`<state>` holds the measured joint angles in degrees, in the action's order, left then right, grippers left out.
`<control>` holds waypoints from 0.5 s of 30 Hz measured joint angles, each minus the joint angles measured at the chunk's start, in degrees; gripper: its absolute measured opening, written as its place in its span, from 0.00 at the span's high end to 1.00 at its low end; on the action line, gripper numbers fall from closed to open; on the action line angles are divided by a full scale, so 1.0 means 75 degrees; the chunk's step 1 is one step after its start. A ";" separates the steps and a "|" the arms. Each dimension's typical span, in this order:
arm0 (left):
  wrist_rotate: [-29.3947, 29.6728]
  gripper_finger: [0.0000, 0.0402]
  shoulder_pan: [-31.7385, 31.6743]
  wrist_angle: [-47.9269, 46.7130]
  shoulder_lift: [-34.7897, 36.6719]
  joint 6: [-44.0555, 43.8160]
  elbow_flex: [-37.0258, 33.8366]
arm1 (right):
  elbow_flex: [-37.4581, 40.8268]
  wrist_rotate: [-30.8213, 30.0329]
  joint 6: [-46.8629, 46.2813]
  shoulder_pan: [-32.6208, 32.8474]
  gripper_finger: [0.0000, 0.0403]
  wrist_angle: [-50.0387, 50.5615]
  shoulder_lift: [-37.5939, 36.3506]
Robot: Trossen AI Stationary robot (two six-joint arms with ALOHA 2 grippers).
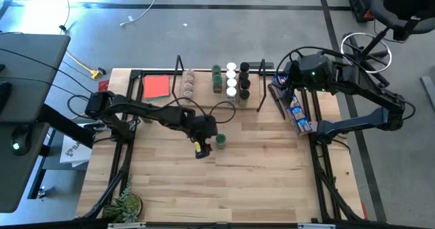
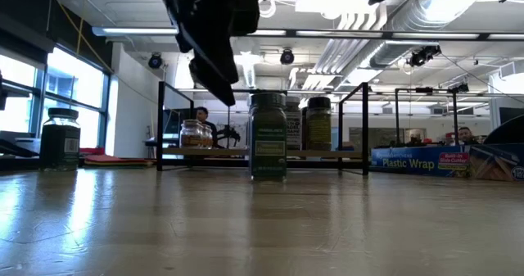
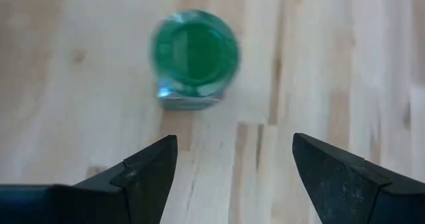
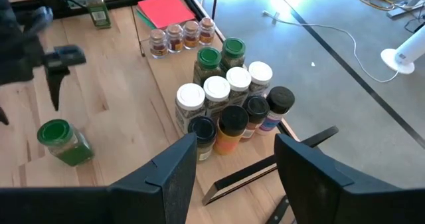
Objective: Shelf spices
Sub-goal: Put the bottom green seasoning bottle on the shelf aligned with the other green seasoning bottles
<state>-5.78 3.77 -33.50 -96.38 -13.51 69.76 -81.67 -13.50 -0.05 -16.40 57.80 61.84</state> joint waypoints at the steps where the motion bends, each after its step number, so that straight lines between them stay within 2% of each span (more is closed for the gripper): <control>1: 0.0237 0.27 0.0017 0.0009 0.0061 -0.0322 0.0000 | 0.0000 0.0002 0.0002 0.0000 0.51 0.0000 0.0000; 7: 0.0643 0.27 -0.0192 0.0444 0.0094 -0.0879 0.0000 | 0.0000 0.0000 0.0000 0.0000 0.51 -0.0003 0.0000; 15: 0.1391 0.27 -0.0042 0.0928 -0.0056 0.0678 0.0000 | 0.0000 -0.0003 -0.0269 0.0000 0.51 0.0029 0.0003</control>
<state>4.65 3.46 -26.54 -96.79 -8.42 69.76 -81.67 -13.52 -2.07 -16.40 58.02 61.87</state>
